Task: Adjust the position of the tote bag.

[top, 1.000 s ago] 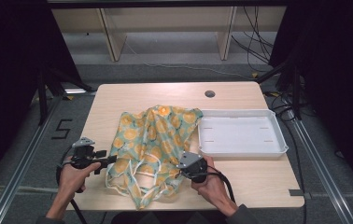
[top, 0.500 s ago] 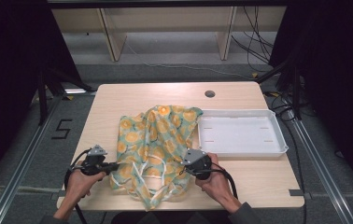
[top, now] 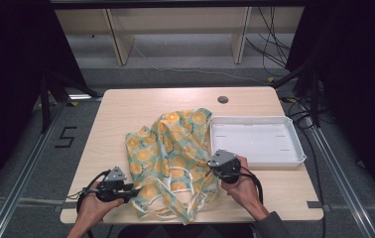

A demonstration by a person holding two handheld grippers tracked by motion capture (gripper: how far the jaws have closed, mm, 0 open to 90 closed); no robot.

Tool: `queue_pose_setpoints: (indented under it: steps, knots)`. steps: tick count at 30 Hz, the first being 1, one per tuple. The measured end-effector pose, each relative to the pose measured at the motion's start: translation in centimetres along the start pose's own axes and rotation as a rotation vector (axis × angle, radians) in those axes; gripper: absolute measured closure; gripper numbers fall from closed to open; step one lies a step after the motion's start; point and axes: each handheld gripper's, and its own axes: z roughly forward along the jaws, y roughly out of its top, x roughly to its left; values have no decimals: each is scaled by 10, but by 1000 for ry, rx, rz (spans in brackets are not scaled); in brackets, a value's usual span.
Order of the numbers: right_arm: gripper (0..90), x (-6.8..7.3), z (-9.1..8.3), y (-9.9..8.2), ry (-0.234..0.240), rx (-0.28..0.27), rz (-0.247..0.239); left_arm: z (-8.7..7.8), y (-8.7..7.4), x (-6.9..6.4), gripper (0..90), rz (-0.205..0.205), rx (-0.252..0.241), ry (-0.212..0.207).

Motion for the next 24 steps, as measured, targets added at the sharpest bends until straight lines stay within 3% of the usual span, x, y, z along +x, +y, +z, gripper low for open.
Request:
queue_pose_setpoints:
  steps: [1, 2, 4, 5, 6, 7, 9, 10, 11, 12, 13, 14, 15, 19, 21, 22, 24]
  knots:
    - [867, 0, 0, 0, 0, 0, 0, 0, 0, 0, 527, 0, 0, 0]
    - [846, 0, -1, 0, 7, -13, 7, -4, 1, -1, 527, 19, -5, 25]
    - [709, -1, -8, 0, 4, -71, 28, -15, 6, -12, 385, 91, -38, 72]
    - [663, -1, -11, 1, 8, -91, 40, -17, 8, -16, 360, 124, -42, 88]
    - [663, -1, -11, 1, 8, -91, 40, -17, 8, -16, 345, 124, -42, 88]
    - [593, 1, -19, 4, 8, -136, 29, -16, 9, -22, 344, 131, -59, 91]
    - [577, 3, -24, 5, 17, -148, 39, -15, 14, -29, 345, 186, -43, 85]
    - [558, 5, -28, 6, 33, -168, 44, -13, 19, -30, 345, 235, -53, 90]
    - [543, 8, -31, 7, 60, -186, 58, -9, 24, -33, 345, 253, -56, 94]
    - [512, 14, -34, 9, 155, -196, 72, -4, 33, -32, 353, 290, -40, 91]
    - [512, 14, -34, 9, 155, -196, 72, -4, 33, -32, 353, 290, -40, 91]
    - [492, 22, -33, 10, 191, -200, 68, 4, 41, -31, 353, 284, -5, 69]
    - [483, 24, -31, 11, 208, -199, 49, 4, 41, -31, 356, 284, -5, 69]
    - [478, 34, -25, 12, 251, -176, 29, 28, 53, -30, 363, 298, 37, 33]
    - [475, 38, -21, 11, 278, -162, 18, 38, 56, -27, 524, 318, 44, 9]
    - [454, 42, -20, 10, 313, -141, 38, 41, 57, -25, 625, 351, 54, -33]
    - [418, 45, -18, 10, 363, -139, 47, 41, 57, -24, 763, 359, 52, -44]
